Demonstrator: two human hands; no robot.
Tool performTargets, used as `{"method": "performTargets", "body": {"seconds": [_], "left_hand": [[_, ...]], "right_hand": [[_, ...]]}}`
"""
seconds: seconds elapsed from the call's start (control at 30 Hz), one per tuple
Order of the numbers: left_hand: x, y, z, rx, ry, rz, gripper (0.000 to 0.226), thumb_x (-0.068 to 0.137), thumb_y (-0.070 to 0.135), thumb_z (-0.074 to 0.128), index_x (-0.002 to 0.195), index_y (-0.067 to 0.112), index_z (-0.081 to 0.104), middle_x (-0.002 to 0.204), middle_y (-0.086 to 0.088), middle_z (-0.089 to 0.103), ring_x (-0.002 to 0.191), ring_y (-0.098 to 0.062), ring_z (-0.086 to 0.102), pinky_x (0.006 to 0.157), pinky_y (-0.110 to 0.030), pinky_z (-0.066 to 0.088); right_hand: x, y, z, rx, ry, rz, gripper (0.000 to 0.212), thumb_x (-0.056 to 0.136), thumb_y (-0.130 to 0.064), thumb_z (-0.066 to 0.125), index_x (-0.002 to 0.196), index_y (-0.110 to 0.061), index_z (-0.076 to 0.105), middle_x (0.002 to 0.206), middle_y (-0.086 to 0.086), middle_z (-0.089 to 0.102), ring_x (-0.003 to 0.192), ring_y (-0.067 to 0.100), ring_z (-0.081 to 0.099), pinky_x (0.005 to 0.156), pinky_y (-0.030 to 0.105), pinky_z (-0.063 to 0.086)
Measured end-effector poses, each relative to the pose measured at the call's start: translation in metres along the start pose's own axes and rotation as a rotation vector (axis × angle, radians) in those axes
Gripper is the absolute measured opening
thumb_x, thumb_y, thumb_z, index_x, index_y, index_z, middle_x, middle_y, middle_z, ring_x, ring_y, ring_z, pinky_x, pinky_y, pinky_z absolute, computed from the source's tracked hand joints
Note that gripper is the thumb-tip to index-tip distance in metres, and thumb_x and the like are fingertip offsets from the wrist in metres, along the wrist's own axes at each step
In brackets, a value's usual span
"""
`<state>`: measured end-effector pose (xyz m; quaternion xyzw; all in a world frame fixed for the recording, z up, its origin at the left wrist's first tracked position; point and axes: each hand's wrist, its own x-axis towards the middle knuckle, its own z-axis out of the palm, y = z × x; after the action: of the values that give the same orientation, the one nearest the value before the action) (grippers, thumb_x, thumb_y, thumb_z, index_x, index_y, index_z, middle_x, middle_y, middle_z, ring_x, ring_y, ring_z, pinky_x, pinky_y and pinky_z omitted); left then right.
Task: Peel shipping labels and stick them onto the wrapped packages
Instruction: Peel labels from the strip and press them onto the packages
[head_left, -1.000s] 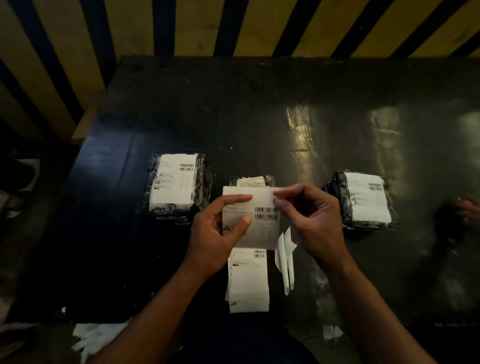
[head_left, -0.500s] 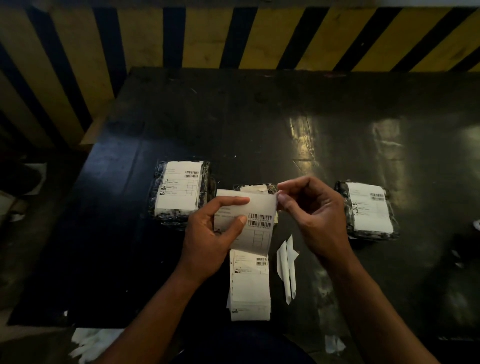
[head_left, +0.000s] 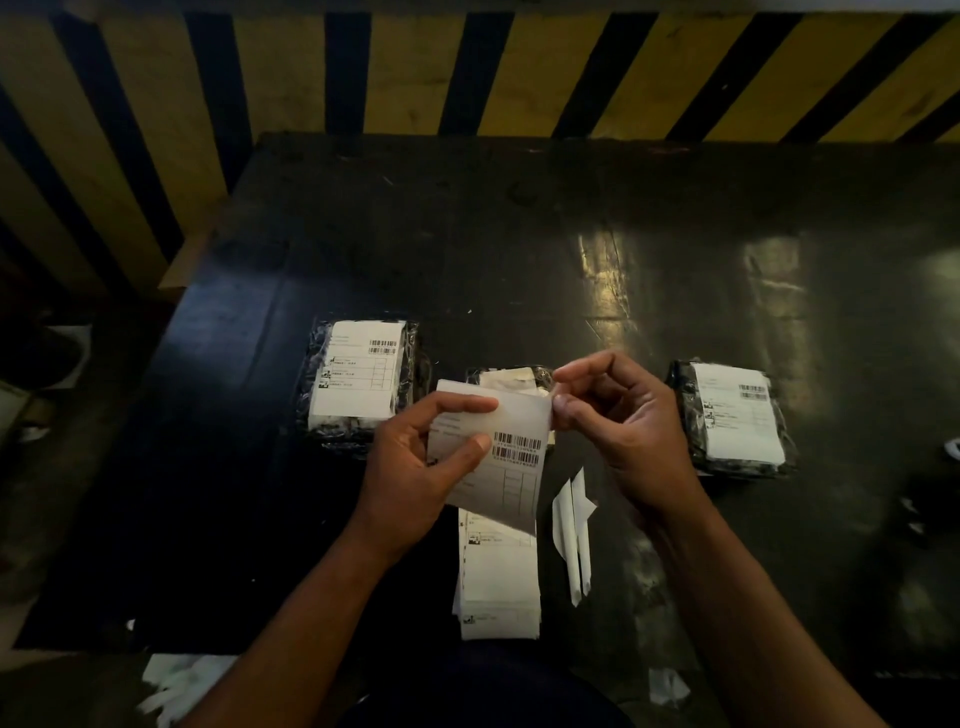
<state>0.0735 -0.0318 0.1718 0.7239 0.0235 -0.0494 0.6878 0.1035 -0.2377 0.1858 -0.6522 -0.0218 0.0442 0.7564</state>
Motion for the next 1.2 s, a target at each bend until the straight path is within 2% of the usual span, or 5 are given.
{"method": "performTargets", "body": {"seconds": [0.3,0.47,0.53,0.7,1.2], "left_hand": [[0.003,-0.006,0.0,0.069,-0.013,0.014,0.028,0.088,0.004,0.074,0.107,0.025,0.072,0.115,0.003,0.071,0.107,-0.016,0.071,0.074,-0.029,0.063],[0.006,-0.016,0.004,0.362,0.148,0.128,0.042,0.08,0.027,0.082,0.118,0.04,0.067,0.14,0.007,0.042,0.134,-0.006,0.044,0.101,-0.019,0.049],[0.006,-0.013,0.007,0.364,0.154,0.156,0.043,0.081,0.029,0.082,0.12,0.038,0.066,0.137,0.007,0.046,0.131,-0.004,0.046,0.104,-0.017,0.047],[0.004,-0.008,0.022,0.164,0.005,0.135,0.046,0.087,0.015,0.08,0.128,0.024,0.062,0.119,0.0,0.068,0.112,-0.019,0.069,0.093,-0.04,0.06],[0.0,-0.008,0.026,-0.033,0.137,0.003,0.037,0.088,-0.001,0.073,0.119,0.016,0.064,0.098,-0.001,0.076,0.096,-0.013,0.075,0.08,-0.027,0.062]], "right_hand": [[-0.001,0.002,-0.002,-0.035,-0.026,0.036,0.019,0.086,0.004,0.072,0.101,-0.003,0.063,0.089,0.006,0.07,0.084,0.019,0.068,0.074,0.029,0.061],[-0.001,0.002,-0.001,-0.029,-0.023,0.059,0.019,0.085,0.0,0.074,0.099,-0.007,0.064,0.089,0.003,0.071,0.087,0.019,0.069,0.077,0.033,0.062],[-0.001,0.004,0.001,-0.049,-0.013,0.063,0.02,0.084,-0.001,0.076,0.099,-0.007,0.064,0.088,0.003,0.071,0.086,0.018,0.07,0.079,0.035,0.062],[-0.004,0.008,0.008,-0.05,-0.021,0.053,0.029,0.078,-0.011,0.081,0.1,-0.004,0.064,0.089,0.013,0.071,0.086,0.027,0.071,0.083,0.039,0.062],[-0.005,0.022,0.006,-0.069,0.02,0.098,0.012,0.086,-0.001,0.076,0.092,-0.005,0.067,0.096,0.011,0.073,0.093,0.024,0.073,0.081,0.034,0.062]]}}
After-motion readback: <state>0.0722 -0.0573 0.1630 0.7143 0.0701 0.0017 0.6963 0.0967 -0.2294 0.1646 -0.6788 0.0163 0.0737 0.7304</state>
